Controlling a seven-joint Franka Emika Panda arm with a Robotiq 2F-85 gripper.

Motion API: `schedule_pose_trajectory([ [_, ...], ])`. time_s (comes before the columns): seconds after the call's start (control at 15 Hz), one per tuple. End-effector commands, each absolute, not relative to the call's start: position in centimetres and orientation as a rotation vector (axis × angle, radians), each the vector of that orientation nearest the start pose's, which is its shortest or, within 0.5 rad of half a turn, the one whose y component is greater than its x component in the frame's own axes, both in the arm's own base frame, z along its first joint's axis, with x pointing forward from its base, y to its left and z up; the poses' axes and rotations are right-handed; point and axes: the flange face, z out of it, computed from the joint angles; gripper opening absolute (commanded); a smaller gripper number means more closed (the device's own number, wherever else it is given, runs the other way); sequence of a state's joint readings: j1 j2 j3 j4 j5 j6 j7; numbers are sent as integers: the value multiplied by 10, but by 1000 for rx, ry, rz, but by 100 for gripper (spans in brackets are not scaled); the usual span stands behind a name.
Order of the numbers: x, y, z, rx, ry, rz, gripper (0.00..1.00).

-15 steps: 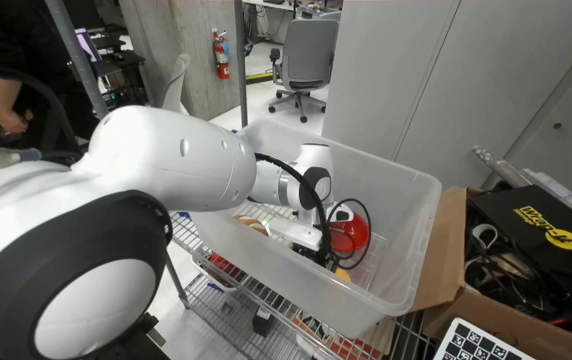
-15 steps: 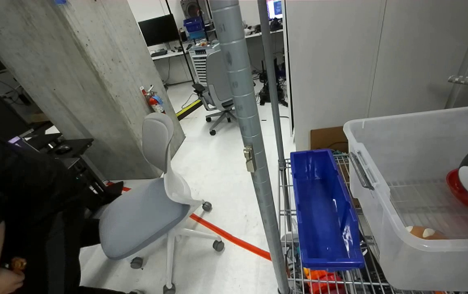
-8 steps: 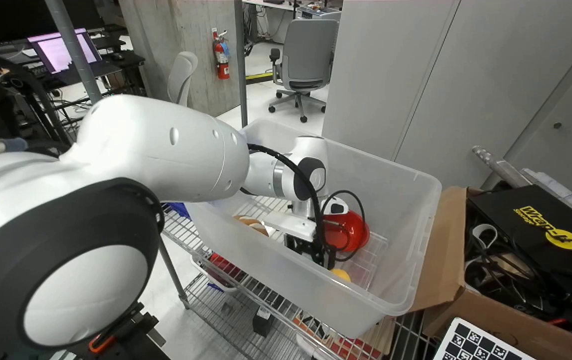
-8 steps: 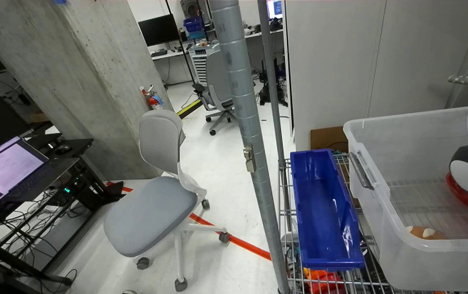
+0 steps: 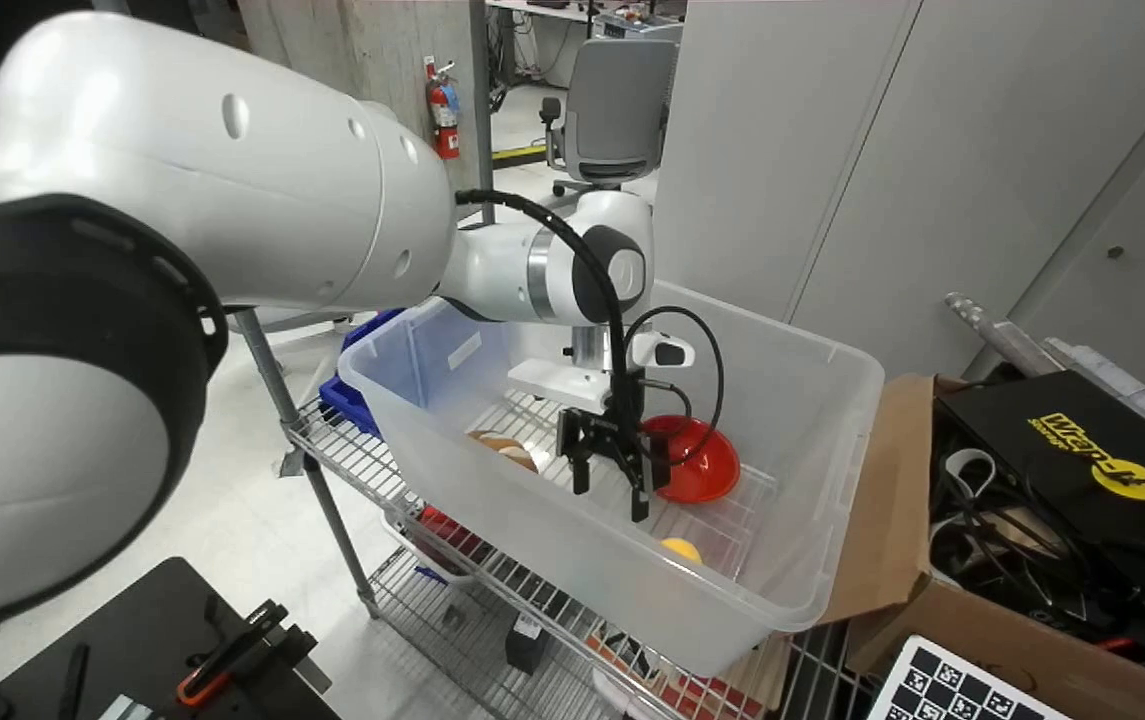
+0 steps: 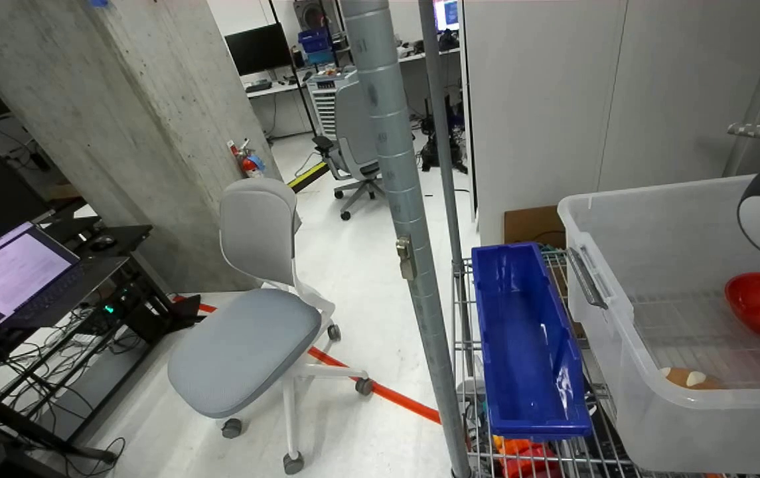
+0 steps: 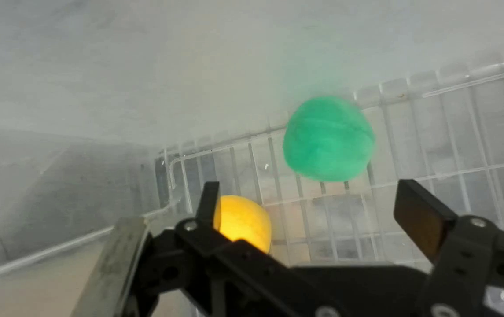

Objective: Move the green plushie to the left of the orange plushie

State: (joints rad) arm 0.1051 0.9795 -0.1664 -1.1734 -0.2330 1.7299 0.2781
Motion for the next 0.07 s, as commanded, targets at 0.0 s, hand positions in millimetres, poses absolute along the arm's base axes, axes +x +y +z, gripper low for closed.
schedule_pose_trajectory([
  [0.0, 713, -35, 169, -3470, 363, 671, 100],
])
